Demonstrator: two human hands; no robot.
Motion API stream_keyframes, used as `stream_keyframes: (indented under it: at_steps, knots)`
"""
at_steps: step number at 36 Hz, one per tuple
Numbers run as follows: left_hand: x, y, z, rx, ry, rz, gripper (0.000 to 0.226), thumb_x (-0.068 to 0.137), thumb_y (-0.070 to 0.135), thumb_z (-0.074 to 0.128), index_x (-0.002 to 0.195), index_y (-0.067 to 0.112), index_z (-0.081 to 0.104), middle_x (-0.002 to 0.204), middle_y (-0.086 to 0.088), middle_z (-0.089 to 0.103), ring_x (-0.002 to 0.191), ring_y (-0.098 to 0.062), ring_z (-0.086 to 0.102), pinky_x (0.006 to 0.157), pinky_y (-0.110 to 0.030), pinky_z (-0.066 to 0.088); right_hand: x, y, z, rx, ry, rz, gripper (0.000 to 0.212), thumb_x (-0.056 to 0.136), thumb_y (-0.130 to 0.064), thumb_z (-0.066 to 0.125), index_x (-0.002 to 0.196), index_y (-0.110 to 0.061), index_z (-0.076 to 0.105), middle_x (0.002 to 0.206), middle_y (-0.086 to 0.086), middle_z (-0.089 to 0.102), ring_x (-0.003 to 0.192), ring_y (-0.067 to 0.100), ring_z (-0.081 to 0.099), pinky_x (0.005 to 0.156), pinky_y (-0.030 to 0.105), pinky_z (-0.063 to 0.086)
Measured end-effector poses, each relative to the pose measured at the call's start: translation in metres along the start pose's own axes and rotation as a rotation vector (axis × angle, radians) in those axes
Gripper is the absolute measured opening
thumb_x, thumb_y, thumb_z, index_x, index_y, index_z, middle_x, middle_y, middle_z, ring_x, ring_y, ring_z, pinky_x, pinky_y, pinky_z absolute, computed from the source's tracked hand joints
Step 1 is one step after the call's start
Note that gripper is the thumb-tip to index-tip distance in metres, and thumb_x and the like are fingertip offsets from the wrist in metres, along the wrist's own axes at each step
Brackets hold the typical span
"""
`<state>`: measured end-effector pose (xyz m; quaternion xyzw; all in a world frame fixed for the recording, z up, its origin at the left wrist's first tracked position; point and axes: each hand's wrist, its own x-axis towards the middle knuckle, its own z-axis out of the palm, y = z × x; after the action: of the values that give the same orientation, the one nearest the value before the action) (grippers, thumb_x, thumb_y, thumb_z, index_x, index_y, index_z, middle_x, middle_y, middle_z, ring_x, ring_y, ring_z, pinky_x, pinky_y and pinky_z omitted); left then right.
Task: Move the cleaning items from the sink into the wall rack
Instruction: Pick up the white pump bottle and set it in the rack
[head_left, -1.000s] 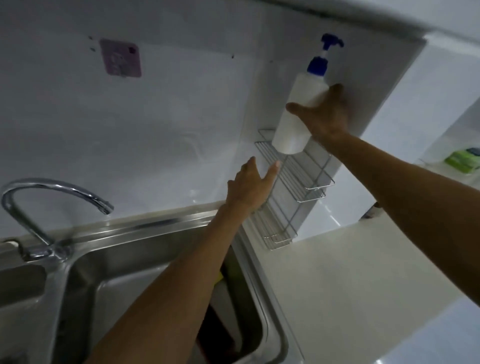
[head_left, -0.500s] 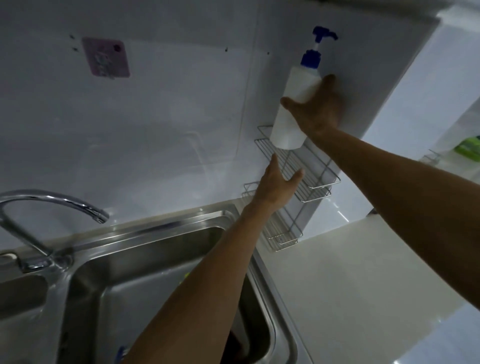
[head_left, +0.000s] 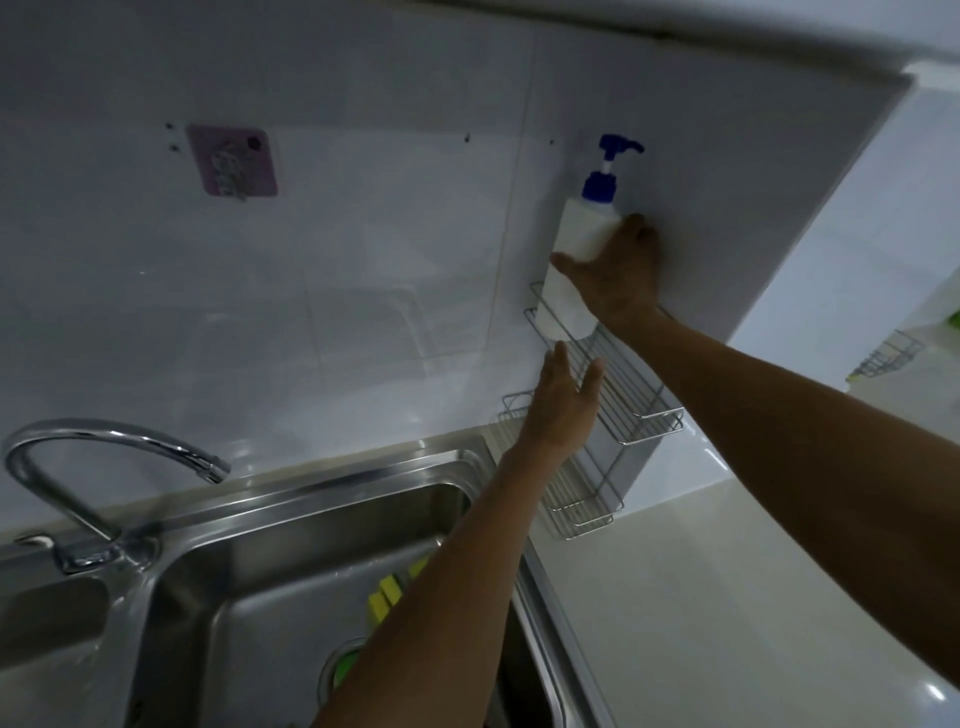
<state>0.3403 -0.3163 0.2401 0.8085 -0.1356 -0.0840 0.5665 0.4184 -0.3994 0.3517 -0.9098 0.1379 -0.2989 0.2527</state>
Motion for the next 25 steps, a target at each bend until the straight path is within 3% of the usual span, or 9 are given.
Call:
stream_keyframes:
  at_steps: [11, 16, 20, 25]
  knots:
    - [0.004, -0.009, 0.001, 0.039, -0.004, -0.002, 0.082, 0.100, 0.069, 0.025, 0.165, 0.025, 0.004, 0.174, -0.002, 0.003, 0.160, -0.027, 0.010, 0.125, -0.047, 0.012, 0.000, 0.002, 0.019, 0.048, 0.040, -0.013, 0.101, 0.070, -0.057, 0.081, 0.144, -0.007, 0.033, 0.137, 0.013, 0.045, 0.121, 0.028, 0.051, 0.092, 0.039, 0.052]
    - [0.006, -0.007, -0.003, 0.068, -0.012, -0.031, 0.084, 0.098, 0.073, 0.028, 0.165, 0.027, 0.006, 0.174, -0.002, 0.009, 0.158, -0.029, 0.019, 0.124, -0.049, 0.019, -0.007, 0.008, 0.025, 0.086, 0.031, -0.032, 0.105, 0.075, -0.053, 0.081, 0.150, -0.002, 0.027, 0.147, 0.016, 0.036, 0.134, 0.028, 0.043, 0.109, 0.039, 0.043]
    - [0.006, -0.006, -0.008, 0.092, -0.032, -0.056, 0.086, 0.096, 0.075, 0.030, 0.164, 0.028, 0.008, 0.173, -0.002, 0.015, 0.155, -0.032, 0.029, 0.122, -0.051, 0.025, -0.011, 0.011, 0.027, 0.014, 0.069, -0.023, 0.106, 0.072, -0.059, 0.080, 0.147, -0.003, 0.031, 0.144, 0.016, 0.039, 0.131, 0.028, 0.043, 0.110, 0.033, 0.039]
    - [0.001, -0.002, -0.013, 0.148, -0.078, -0.055, 0.087, 0.096, 0.076, 0.028, 0.164, 0.027, 0.006, 0.173, -0.001, 0.013, 0.156, -0.031, 0.027, 0.123, -0.053, 0.024, -0.009, 0.008, 0.023, -0.030, 0.092, -0.019, 0.115, 0.065, -0.062, 0.082, 0.147, 0.000, 0.031, 0.145, 0.022, 0.039, 0.133, 0.035, 0.040, 0.110, 0.041, 0.040]
